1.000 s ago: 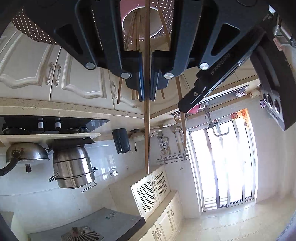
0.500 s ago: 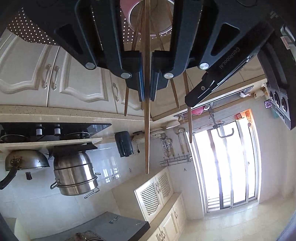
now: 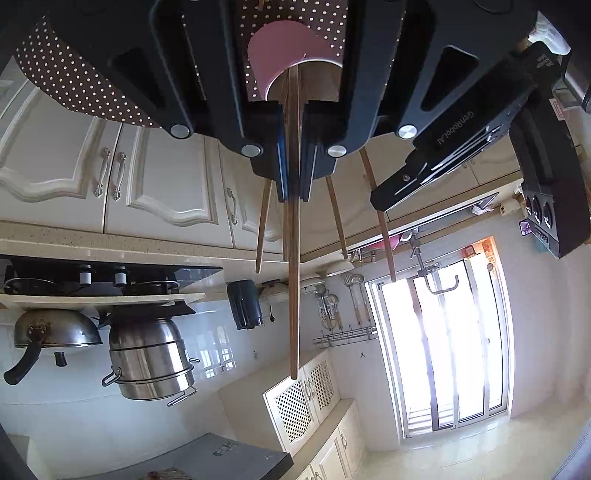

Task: Organize utensils
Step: 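Lift the chopstick with the right gripper and bring it above the pink cup, then open the right gripper to drop the chopstick into the pink cup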

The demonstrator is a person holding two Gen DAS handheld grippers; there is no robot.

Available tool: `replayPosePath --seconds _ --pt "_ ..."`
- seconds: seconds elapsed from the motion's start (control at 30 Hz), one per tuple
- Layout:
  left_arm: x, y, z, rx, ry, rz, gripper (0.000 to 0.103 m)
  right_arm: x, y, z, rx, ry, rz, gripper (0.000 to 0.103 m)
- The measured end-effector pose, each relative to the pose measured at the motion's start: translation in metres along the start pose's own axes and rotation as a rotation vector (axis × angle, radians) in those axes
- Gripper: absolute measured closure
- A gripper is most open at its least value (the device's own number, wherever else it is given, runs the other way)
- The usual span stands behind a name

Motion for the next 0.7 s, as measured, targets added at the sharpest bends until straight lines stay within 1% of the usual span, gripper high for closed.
replayPosePath --seconds 0.27,0.3,0.33,0.37,0.4,0.57,0.67,0.7 --pt "0.003 0.006 -0.002 -0.003 -0.015 0.044 0.097 0.015 -0.002 0.004 0.004 -0.022 0.049 0.096" --pt "0.002 0.007 -0.003 -0.004 -0.017 0.044 0.094 0.016 -0.003 0.005 0.003 -0.027 0.056 0.096" --pt "0.001 0.008 -0.002 -0.009 -0.019 0.045 0.082 0.018 -0.003 0.005 0.005 -0.027 0.06 0.096" --pt "0.001 0.009 -0.001 -0.019 -0.022 0.045 0.075 0.019 -0.003 0.005 0.007 -0.028 0.063 0.096" --pt "-0.001 0.011 0.0 -0.028 -0.023 0.039 0.073 0.02 -0.004 0.006 0.003 -0.033 0.071 0.096" --pt "-0.004 0.02 0.006 -0.047 -0.03 0.039 0.072 0.028 -0.007 0.008 0.0 -0.046 0.102 0.096" --pt "-0.005 0.024 0.011 -0.063 -0.019 0.042 0.067 0.031 -0.008 0.008 0.003 -0.058 0.113 0.096" --pt "-0.006 0.025 0.013 -0.075 -0.02 0.042 0.063 0.031 -0.008 0.008 0.006 -0.061 0.116 0.096"
Point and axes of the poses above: each gripper's, at about its wrist camera, not at the fingertips, and y roughly against the way its jaws point, z to its left, x to its underside, the point moved 7 cm from there along -y, roughly the way its jaws point, and after that the axes turned 3 degrees about -x, right-handed, at the moved point
